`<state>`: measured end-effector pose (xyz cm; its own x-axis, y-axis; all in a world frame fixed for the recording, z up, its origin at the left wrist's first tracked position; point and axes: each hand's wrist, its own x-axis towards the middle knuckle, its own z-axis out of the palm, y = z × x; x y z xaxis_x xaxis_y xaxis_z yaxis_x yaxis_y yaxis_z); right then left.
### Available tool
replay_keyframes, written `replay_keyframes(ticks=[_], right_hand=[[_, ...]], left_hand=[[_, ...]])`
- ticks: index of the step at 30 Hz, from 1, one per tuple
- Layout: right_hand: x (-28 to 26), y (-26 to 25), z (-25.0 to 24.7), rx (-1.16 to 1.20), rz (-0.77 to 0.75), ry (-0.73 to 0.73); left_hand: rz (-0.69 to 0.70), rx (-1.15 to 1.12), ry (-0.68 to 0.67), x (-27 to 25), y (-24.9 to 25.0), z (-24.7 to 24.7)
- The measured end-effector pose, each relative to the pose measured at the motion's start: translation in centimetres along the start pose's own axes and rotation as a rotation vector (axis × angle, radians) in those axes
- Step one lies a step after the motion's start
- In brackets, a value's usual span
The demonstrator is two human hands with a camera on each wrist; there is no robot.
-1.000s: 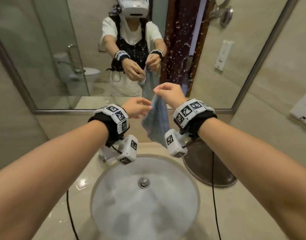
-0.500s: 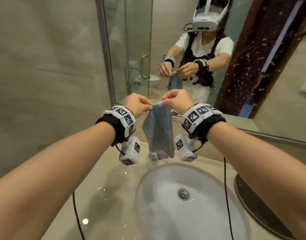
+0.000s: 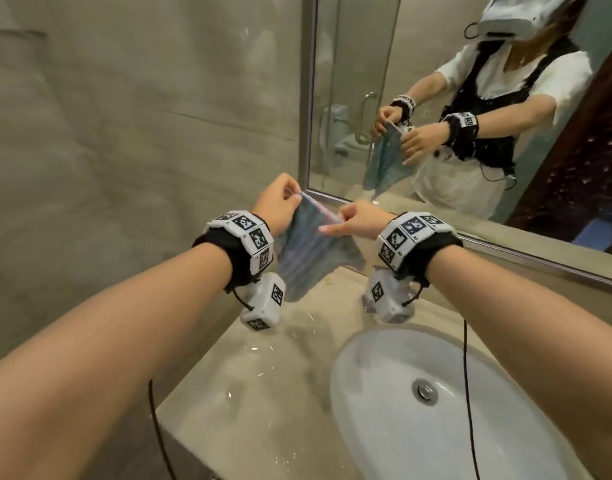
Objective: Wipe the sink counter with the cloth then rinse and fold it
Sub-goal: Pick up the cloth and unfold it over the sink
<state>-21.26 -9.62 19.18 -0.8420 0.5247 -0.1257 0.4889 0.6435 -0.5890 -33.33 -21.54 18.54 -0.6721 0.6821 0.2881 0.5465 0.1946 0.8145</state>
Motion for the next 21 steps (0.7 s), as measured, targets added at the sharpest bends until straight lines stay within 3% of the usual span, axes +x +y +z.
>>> replay_keyframes(ticks=[4, 9, 11, 16, 18, 21], right_hand=[[0.8, 0.0, 1.4, -0.032, 0.008, -0.054], [1.7, 1.4, 3.0, -0.135, 0.147, -0.073], [2.3, 2.0, 3.5, -0.200, 0.176, -0.006], [3.9, 2.6, 3.3, -0.131, 0.145, 0.346], [3.8, 2.7, 4.0, -0.157, 0.122, 0.307], [3.1, 4.3, 6.6, -0.289, 0.149, 0.084]], left_hand=[[-0.049, -0.030, 0.031, 0.6, -2.3, -1.0], [-0.134, 0.004, -0.036, 1.1, -6.4, -0.6], [-0.174, -0.004, -0.023, 1.3, -7.8, -0.3], [-0.131, -0.054, 0.029, 2.7, -9.0, -0.9], [-0.148, -0.049, 0.013, 2.6, -9.4, -1.1], [-0.261, 0.037, -0.140, 0.8, -11.7, -0.4]])
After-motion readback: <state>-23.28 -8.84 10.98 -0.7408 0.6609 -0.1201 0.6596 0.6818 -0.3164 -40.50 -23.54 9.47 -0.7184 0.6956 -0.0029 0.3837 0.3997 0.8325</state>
